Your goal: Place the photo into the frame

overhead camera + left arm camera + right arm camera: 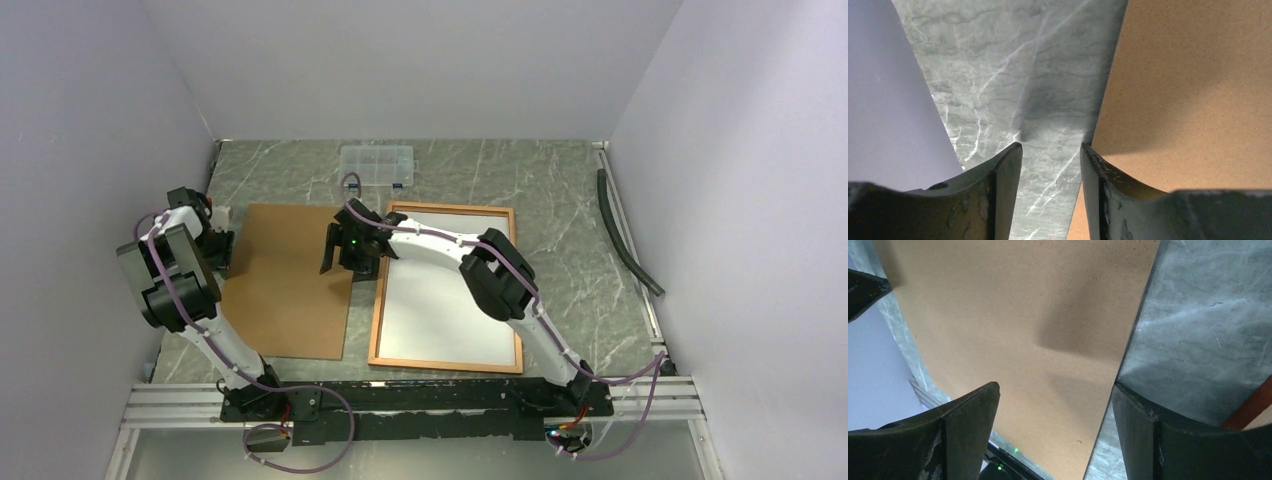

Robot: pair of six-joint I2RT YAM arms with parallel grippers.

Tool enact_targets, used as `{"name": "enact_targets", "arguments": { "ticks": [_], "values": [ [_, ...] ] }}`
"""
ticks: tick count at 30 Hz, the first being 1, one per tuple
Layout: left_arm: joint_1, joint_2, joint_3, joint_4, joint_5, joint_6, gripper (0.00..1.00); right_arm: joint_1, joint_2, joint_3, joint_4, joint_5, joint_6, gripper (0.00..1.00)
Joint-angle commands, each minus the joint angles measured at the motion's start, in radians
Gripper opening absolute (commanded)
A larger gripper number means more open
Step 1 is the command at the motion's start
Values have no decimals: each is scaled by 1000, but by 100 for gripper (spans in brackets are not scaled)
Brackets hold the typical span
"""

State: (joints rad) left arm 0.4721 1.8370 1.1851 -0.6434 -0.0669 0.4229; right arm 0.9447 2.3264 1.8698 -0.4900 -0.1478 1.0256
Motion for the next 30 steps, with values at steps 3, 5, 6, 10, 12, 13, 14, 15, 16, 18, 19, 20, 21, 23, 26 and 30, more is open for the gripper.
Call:
{"name": "enact_targets", "arguments": {
  "ticks": [3, 5, 6, 10, 12, 13, 14, 15, 16, 18, 19, 20, 21, 23, 26, 30],
  "values": [
    [-41, 70, -35, -62, 124, -39, 44, -2, 23, -67, 131, -64, 85, 86],
    [-42, 87, -28, -76, 156, -42, 38, -7, 17, -87, 174, -85, 102, 86],
    [-44, 97, -26, -81, 169, -42, 35, -9, 9, -96, 193, -98, 108, 86],
    [-55, 124, -17, -101, 209, -40, 22, -22, -45, -143, 335, -174, 121, 86],
    [-56, 138, -7, -115, 231, -37, 13, -25, -74, -130, 364, -212, 97, 85],
    [-58, 142, -4, -119, 231, -38, 7, -24, -87, -109, 356, -228, 73, 85],
    [-61, 146, 1, -125, 230, -40, 4, -24, -102, -98, 354, -246, 50, 85],
    [-64, 150, 4, -133, 237, -36, 3, -23, -121, -108, 372, -262, 36, 85],
    [-67, 151, 7, -135, 243, -31, 3, -23, -147, -136, 411, -282, 34, 85],
    [-72, 146, 5, -136, 248, -25, 3, -23, -190, -201, 515, -326, 45, 85],
    [-74, 143, 5, -137, 253, -23, 3, -23, -207, -222, 560, -347, 48, 84],
    [-76, 141, 5, -139, 257, -20, 3, -23, -220, -239, 596, -370, 45, 84],
    [-76, 140, 5, -140, 257, -19, 3, -22, -233, -253, 625, -389, 42, 84],
    [-76, 141, 5, -141, 260, -15, 3, -21, -263, -287, 698, -431, 44, 83],
    [-76, 139, 8, -147, 267, -8, 2, -18, -314, -341, 813, -472, 48, 83],
    [-76, 132, 18, -160, 279, -5, 3, -17, -328, -342, 784, -474, 30, 82]
  ]
}}
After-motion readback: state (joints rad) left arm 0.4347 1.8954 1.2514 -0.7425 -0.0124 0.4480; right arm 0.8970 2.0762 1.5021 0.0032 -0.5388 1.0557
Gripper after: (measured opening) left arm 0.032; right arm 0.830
